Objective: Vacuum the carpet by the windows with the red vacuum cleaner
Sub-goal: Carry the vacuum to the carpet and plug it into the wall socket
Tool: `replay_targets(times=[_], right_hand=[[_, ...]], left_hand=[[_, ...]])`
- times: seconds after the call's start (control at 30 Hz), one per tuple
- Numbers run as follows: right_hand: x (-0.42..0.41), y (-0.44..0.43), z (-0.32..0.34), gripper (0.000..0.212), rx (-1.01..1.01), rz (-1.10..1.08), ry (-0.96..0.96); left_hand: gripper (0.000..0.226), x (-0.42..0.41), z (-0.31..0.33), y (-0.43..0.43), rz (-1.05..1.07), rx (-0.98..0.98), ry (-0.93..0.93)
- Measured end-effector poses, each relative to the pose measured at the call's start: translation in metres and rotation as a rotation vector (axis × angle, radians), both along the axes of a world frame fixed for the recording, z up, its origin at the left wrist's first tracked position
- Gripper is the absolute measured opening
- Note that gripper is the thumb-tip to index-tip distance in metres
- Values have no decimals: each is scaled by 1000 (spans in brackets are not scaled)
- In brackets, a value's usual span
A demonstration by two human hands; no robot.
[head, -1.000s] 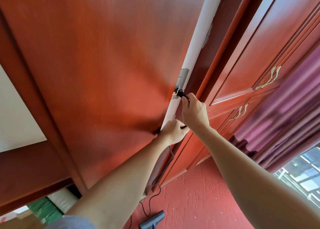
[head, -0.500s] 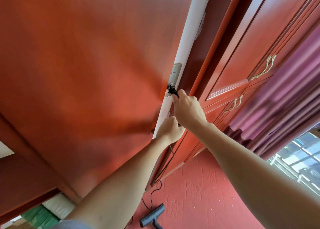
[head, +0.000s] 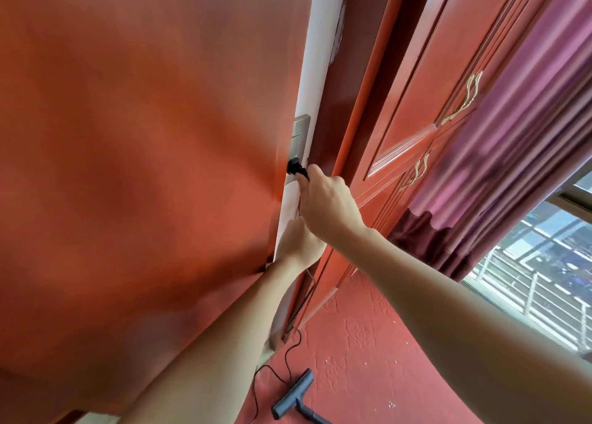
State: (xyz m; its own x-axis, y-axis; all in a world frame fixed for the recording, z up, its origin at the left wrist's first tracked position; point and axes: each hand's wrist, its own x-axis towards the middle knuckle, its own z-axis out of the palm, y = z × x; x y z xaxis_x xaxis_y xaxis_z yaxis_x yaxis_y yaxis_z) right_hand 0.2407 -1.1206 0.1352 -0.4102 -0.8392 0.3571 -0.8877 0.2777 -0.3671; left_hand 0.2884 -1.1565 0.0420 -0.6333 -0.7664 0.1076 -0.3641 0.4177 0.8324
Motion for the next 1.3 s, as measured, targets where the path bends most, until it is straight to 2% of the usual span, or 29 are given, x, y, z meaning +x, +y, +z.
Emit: replay_targets(times=[0.07,0.17,0.37,0.5,0.63,0.77,0.9,1.13,1.3], right_hand=[[1,1,0,27,0,-1,-5],[0,4,1,26,16,-14,-16],[-11,29,-1,29,-52,65,-289],[-40,96,-45,30,-51,-15,-401],[-65,182,-121,26,136,-56,-450],[-81,279,-198,20,372,-34,-390],[-81,373,-263,15,669,-31,-311],[-71,466,-310,22,1009,52,-152],[-66,486,-331,25,1058,132,-70]], left_hand=[[25,1,-2,1,4,-7,-51],[11,-2,-2,4,31,69,-24],[35,-1,-16,12,128,105,2],[41,7,-45,42,210,119,-61],[19,33,-94,98,300,78,-200],[22,74,-153,182,380,124,-420],[27,113,-179,289,288,157,-695],[33,192,-230,368,267,271,-924],[35,215,-258,399,235,274,-986]])
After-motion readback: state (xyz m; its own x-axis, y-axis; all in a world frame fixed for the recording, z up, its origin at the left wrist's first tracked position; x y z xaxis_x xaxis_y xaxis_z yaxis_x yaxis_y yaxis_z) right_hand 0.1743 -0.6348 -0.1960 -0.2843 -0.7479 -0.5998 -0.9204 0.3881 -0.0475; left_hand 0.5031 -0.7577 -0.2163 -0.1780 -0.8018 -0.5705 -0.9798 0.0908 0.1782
